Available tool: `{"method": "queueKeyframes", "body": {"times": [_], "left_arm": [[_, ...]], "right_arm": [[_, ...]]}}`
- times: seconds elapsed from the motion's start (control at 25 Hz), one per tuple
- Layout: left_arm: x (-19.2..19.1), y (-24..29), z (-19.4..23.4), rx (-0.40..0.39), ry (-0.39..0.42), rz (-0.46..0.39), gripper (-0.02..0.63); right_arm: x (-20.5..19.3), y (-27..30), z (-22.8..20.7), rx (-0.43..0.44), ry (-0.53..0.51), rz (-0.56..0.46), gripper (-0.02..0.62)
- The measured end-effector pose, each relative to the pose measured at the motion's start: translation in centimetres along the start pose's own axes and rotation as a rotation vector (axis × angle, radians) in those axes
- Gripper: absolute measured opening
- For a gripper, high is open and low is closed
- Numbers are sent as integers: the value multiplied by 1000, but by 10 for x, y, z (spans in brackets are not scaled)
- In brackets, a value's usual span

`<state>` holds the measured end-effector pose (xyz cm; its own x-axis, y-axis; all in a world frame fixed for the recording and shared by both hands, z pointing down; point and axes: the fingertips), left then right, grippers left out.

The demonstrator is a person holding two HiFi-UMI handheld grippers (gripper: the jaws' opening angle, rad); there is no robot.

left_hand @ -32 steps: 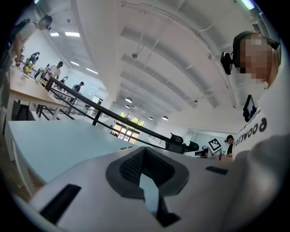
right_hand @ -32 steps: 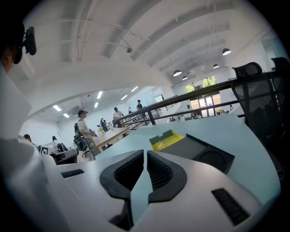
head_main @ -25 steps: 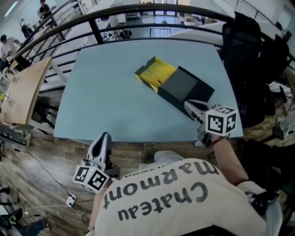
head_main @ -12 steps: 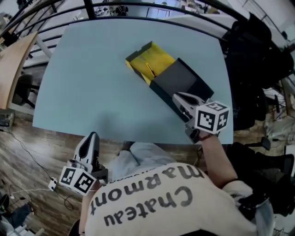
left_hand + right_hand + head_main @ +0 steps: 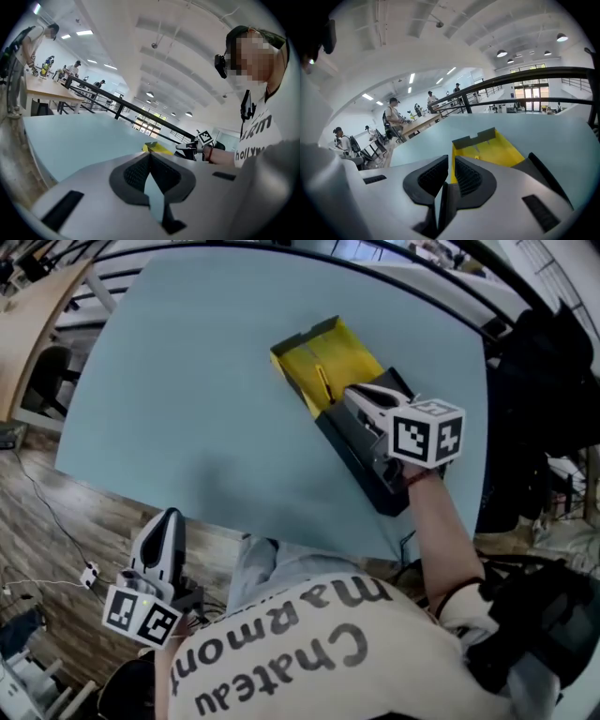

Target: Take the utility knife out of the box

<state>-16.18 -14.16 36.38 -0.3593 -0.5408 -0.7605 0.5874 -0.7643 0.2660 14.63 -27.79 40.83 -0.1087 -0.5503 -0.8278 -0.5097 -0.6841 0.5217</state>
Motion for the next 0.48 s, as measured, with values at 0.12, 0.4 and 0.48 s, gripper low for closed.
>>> {"method": "queueKeyframes", "body": {"times": [0.12, 0.4, 0.48], "left_arm": [[-3, -10, 7, 62, -26, -18, 2], [-15, -17, 24, 139, -127, -46, 2], [-15, -15, 23, 137, -123, -44, 2]], "right_arm": [[5, 25, -11, 19, -50, 76, 51], [-5, 83, -37, 79, -106, 277, 55], [-10, 92, -39, 97, -120, 324, 77]]}}
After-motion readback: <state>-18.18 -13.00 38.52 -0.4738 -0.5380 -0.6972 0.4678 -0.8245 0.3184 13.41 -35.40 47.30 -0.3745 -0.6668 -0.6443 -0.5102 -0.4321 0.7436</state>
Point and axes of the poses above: the fingertips, and each gripper's own axes: y forward along the fingers, z to its left, x out of its top, and after that the axes turned 10 degrees about -y, right-handed
